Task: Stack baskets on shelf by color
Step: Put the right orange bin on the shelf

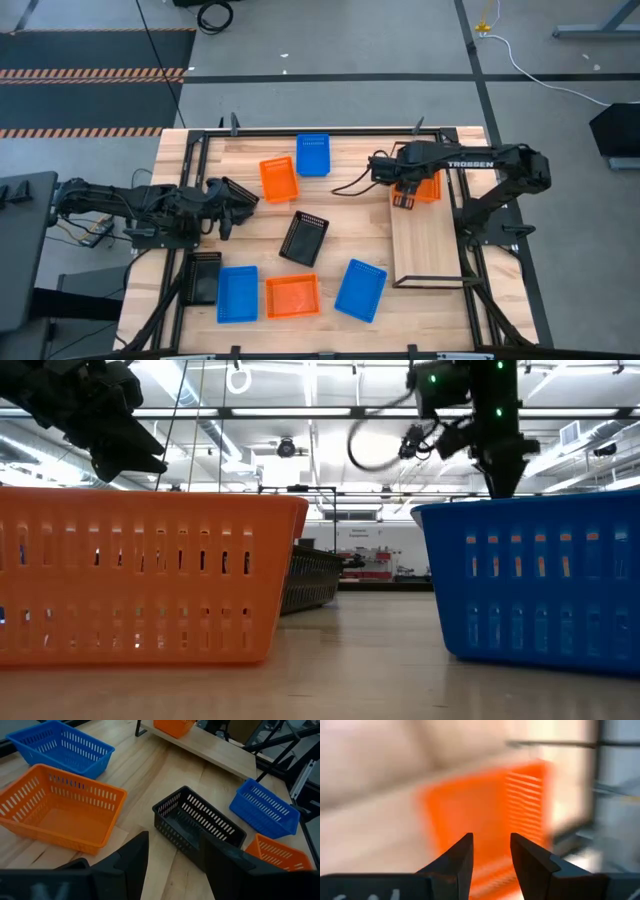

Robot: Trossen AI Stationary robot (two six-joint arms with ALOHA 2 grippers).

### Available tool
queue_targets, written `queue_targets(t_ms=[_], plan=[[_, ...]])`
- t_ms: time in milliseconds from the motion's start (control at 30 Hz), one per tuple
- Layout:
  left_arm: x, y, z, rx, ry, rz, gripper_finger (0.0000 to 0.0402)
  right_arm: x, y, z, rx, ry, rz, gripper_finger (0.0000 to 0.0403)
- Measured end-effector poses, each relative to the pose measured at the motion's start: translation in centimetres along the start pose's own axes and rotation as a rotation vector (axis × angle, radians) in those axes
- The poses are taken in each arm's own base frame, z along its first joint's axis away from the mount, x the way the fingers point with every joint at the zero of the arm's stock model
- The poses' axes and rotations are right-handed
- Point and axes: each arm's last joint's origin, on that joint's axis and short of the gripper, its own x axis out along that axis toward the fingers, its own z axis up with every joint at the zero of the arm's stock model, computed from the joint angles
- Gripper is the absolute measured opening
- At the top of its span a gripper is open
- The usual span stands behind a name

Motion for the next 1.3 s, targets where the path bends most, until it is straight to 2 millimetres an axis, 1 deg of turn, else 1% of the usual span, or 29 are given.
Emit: queue_targets(t_ms=[100,367,533,667,867,1000,1133,1300], plan=[[0.0,0.0,0.0,-0.008,0.000,0.000,0.0181,-0.4,1.2,0.4,0.020,-0.046,0.142,0.0136],[-0.1,-0.3,-0.2,-0.012,0.009,-0.027,0.0181,-0.9,2.8,0.0,-0.019,-0.040,0.178,0.0136],[-0.1,-0.4,0.0,-0.015,-0.004,-0.038,0.0181,-0.9,3.5,0.5,0.000,-0.087,0.261,0.0136],[-0.1,-0.4,0.0,-0.015,-0.004,-0.038,0.0181,0.2,4.0,0.6,0.007,-0.095,0.301,0.0135],[-0.1,-0.4,0.0,-0.015,-0.004,-0.038,0.0181,2.7,4.2,-0.4,0.003,-0.011,0.282,0.0135],[-0.1,-0.4,0.0,-0.014,-0.004,-0.038,0.0181,3.8,4.4,-1.0,-0.011,0.024,0.254,0.0134],[-0.1,-0.4,0.0,-0.014,-0.004,-0.038,0.0181,4.6,4.4,-1.6,-0.020,0.057,0.200,0.0134],[-0.1,-0.4,0.0,-0.014,-0.004,-0.037,0.0181,4.7,4.2,-2.1,-0.028,0.101,0.148,0.0134]])
